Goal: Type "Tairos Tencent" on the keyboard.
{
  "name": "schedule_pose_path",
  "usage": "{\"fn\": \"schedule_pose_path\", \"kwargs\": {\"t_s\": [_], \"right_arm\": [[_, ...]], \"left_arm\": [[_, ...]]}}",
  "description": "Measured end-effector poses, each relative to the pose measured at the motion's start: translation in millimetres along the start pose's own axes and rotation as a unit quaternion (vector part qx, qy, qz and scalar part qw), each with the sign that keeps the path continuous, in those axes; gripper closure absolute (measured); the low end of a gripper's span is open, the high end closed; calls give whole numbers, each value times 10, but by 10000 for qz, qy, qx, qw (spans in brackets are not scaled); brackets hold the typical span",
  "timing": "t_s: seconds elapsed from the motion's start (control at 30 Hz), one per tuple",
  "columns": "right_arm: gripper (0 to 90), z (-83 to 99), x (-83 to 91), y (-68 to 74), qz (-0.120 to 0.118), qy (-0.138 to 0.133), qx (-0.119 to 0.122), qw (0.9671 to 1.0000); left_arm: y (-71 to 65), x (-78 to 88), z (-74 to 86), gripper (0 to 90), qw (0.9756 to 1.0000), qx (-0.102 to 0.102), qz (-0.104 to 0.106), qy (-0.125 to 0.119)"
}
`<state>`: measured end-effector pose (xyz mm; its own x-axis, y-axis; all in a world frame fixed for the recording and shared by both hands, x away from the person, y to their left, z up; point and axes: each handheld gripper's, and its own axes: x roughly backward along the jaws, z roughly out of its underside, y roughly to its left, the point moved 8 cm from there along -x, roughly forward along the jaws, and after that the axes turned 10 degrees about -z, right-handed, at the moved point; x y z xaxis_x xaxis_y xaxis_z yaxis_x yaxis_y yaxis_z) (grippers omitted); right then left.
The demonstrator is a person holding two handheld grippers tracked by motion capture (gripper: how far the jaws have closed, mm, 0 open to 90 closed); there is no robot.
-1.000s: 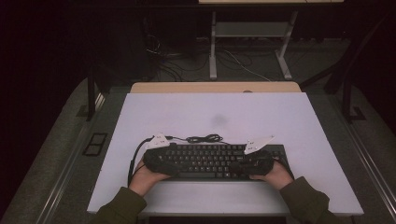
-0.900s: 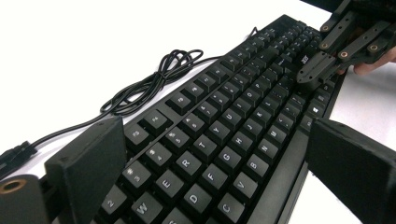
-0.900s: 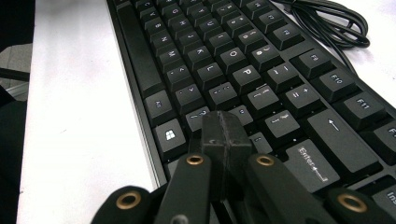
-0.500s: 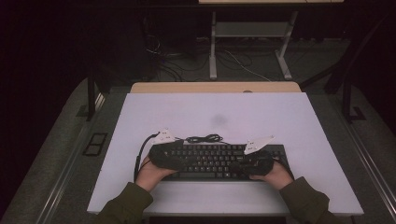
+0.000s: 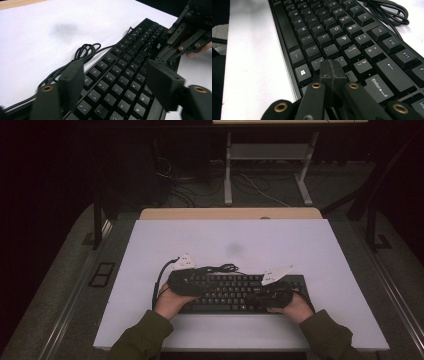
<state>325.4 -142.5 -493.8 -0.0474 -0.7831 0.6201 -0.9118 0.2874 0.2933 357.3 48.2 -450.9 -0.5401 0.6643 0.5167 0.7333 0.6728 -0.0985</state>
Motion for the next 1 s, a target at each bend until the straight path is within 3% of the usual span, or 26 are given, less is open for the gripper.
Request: {"fn": "schedule_pose_path", "kwargs": {"t_s": [0.2,0.6,1.0], "right_arm": [[893,1,0,2,13,1,1,10000],[893,1,0,1,15,-5,9,10000],[893,1,-1,6,25,-2,11,10000]], "left_arm": [[28,-6,28,478,10000,78,44,36],[61,-34,86,884,9995,28,10,310],[43,-115,207,891,9967,-95,-39,805]]}}
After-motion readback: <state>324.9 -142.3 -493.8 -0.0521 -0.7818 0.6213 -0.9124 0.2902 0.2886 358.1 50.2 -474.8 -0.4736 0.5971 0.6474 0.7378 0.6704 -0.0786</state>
